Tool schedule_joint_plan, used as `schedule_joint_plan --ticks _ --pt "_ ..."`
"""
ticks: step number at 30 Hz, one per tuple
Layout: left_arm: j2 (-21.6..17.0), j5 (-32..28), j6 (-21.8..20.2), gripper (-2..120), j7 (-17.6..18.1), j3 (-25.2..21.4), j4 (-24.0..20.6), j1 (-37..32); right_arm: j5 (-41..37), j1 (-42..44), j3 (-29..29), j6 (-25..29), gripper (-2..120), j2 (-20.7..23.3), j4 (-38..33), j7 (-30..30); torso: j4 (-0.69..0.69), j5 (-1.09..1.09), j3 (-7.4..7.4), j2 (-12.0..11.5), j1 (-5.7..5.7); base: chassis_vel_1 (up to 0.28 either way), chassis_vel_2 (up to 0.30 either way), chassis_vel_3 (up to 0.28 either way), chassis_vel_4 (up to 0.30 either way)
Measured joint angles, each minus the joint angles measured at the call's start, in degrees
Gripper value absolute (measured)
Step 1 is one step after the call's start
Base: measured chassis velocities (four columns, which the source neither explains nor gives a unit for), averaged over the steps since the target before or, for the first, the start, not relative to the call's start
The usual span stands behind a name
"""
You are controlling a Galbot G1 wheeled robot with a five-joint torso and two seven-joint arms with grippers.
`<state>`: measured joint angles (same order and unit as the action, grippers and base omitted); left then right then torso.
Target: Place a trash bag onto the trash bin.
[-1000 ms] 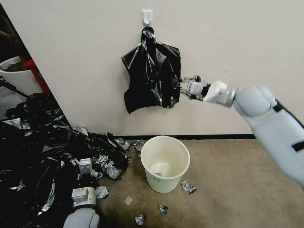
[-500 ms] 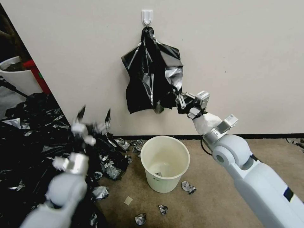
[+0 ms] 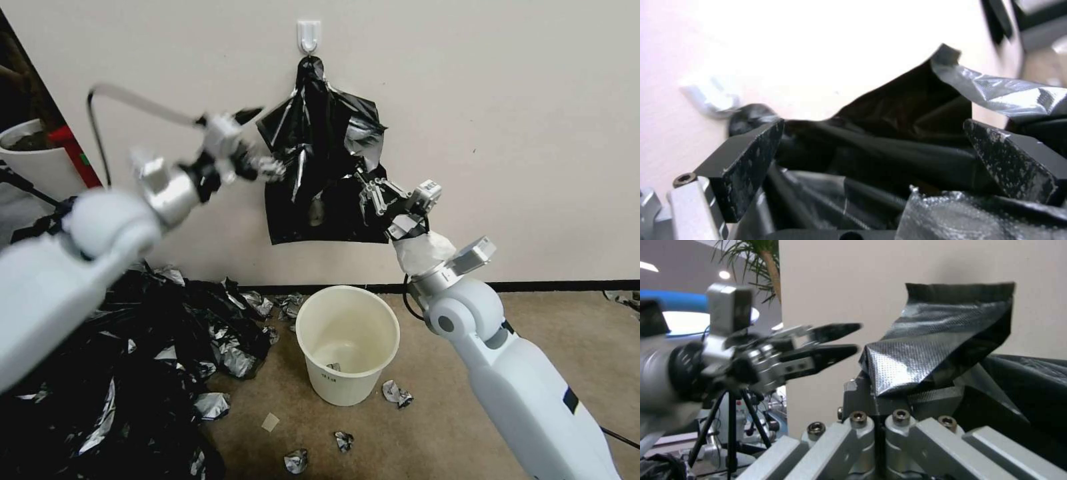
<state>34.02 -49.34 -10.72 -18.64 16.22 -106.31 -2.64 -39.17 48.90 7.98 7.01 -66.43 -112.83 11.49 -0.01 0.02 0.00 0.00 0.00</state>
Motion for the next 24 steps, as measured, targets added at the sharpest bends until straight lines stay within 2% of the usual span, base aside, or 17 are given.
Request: schedule_joint_plan --ticks 1,2,4,6,12,14,17,19,21,22,24 --pt "0.51 0.46 -1.95 100 -1.85 1.04 0.91 1.84 0.22 -0.12 -0.03 -0.05 0 -0.22 0.15 0.1 -0.01 0.0 0.0 0.0 0.0 0.0 0.0 0.0 0.0" --pt "0.51 0.46 -1.95 100 -1.85 1.04 0.91 1.84 0.22 -0.12 -0.03 -0.05 0 -0.22 0.15 0.1 -0.01 0.0 0.0 0.0 0.0 0.0 0.0 0.0 0.0" --pt "1.27 3.15 -4.9 100 -6.0 2.59 2.63 3.8 0.6 -0.29 -0.06 -0.13 0 -0.58 0.37 0.22 -0.01 0.0 0.0 0.0 0.0 0.0 0.0 0.0 0.0" --pt "1.77 5.79 -6.27 100 -8.5 3.39 3.68 3.89 0.72 -0.36 0.03 -0.16 0 -0.62 0.43 0.27 0.03 -0.04 0.0 0.0 0.0 0.0 0.0 0.0 0.0" --pt "2.53 10.44 -7.05 99 -9.79 4.46 4.75 2.3 0.68 -0.41 0.22 -0.16 0 -0.59 0.31 0.28 0.0 -0.02 0.0 0.0 0.0 0.0 0.0 0.0 0.0" --pt "2.59 11.28 -7.08 95 -9.82 4.49 4.76 1.85 0.67 -0.35 0.25 -0.17 0 -0.68 0.1 0.28 0.01 -0.03 0.0 0.0 0.0 0.0 0.0 0.0 0.0" --pt "2.24 12.63 -7.13 80 -10.36 4.22 4.6 1.07 0.66 -0.12 0.25 -0.26 0 -0.88 -0.39 0.26 0.01 -0.02 0.0 0.0 0.0 0.0 0.0 0.0 0.0" --pt "2.12 12.79 -7.13 79 -10.53 4.12 4.58 0.97 0.66 -0.11 0.25 -0.26 0 -0.9 -0.42 0.25 0.01 -0.01 0.0 0.0 0.0 0.0 0.0 0.0 0.0" --pt "1.6 13.69 -7.11 69 -11.59 3.55 4.57 0.43 0.53 -0.08 0.3 -0.39 0 -0.91 -0.65 0.17 0.01 -0.01 -0.01 0.0 0.0 0.0 0.0 0.0 0.0" --pt "1.6 13.69 -7.11 69 -11.59 3.55 4.57 0.43 0.53 -0.08 0.3 -0.39 0 -0.91 -0.65 0.17 0.01 -0.01 -0.01 0.0 0.0 0.0 0.0 0.0 0.0" --pt "1.12 14.61 -7.01 56 -12.73 2.54 4.57 -0.47 -0.19 -0.08 0.46 -0.7 0 -0.82 -0.91 0.11 0.02 -0.01 -0.01 0.0 0.0 0.0 0.0 0.0 0.0"
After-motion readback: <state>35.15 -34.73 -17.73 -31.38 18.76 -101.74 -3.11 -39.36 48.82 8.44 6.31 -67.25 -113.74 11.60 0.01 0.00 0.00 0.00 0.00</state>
